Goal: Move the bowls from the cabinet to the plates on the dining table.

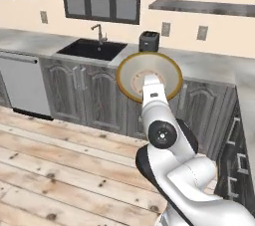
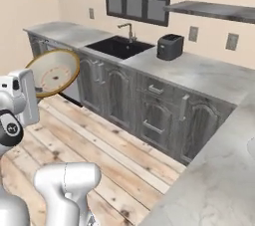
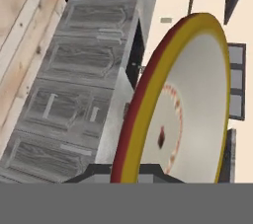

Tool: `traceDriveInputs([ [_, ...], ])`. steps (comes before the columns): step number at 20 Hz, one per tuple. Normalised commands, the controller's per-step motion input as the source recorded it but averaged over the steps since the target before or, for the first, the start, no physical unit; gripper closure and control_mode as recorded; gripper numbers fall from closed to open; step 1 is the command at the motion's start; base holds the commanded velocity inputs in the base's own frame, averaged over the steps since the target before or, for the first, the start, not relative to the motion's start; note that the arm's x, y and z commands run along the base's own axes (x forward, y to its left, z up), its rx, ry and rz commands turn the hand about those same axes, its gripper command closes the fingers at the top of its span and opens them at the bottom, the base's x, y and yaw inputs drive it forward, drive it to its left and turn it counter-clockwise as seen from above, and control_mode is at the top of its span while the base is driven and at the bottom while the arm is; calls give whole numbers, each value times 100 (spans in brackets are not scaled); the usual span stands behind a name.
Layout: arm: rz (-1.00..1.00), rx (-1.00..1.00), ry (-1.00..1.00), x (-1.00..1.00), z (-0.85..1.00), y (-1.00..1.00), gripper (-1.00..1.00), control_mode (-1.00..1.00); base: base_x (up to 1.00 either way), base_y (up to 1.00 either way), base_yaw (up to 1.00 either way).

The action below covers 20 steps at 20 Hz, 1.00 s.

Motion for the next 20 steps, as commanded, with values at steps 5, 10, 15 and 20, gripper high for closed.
traceDriveInputs([
  [5,0,0,0,0,0,0,100,100,71,41,-39],
  [10,0,0,0,0,0,0,100,100,79,43,-40],
  [15,0,0,0,0,0,0,100,100,56,50,-40],
  [20,0,0,0,0,0,0,100,100,38,32,-54],
])
